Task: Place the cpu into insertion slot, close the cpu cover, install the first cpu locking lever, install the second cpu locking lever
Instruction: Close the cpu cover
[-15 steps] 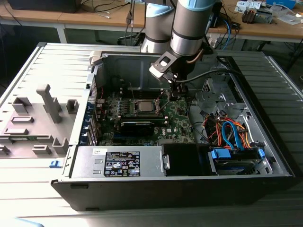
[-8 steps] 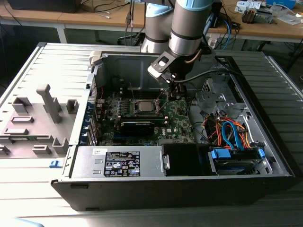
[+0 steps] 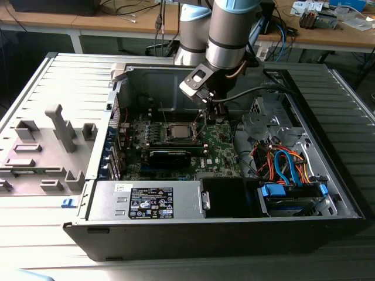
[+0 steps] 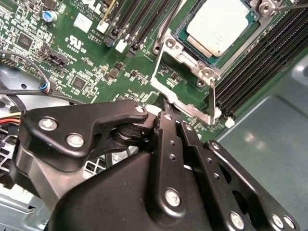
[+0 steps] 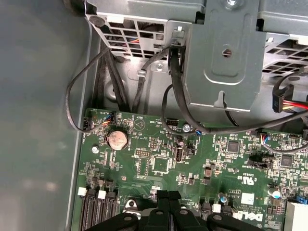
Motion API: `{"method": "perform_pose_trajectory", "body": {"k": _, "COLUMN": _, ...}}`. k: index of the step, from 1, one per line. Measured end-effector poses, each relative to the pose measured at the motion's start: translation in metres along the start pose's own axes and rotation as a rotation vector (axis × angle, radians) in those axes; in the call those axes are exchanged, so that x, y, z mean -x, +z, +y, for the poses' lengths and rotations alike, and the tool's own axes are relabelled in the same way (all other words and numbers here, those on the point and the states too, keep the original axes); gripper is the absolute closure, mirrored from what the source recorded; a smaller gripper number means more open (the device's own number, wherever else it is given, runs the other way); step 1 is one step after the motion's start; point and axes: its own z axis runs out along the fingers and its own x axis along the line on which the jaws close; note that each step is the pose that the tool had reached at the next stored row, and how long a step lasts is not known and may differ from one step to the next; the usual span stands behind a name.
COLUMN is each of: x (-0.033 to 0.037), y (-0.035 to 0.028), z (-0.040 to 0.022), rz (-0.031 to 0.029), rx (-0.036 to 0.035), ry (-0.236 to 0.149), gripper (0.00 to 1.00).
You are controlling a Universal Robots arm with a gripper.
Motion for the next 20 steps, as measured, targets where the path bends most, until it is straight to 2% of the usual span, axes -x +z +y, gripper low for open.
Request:
{"method": "perform_pose_trajectory", "body": {"k": 14, "x": -0.0013, "y": 0.0006, "z": -0.0103, "rz": 0.0, "rx": 0.0, "ry": 0.0, "gripper": 0.89}}
{"method": "perform_pose_trajectory", "body": {"k": 20, "x": -0.0016, "y": 0.0008, "z": -0.0127, "rz": -0.0001, "rx": 0.0, "ry": 0.0, "gripper": 0.89}}
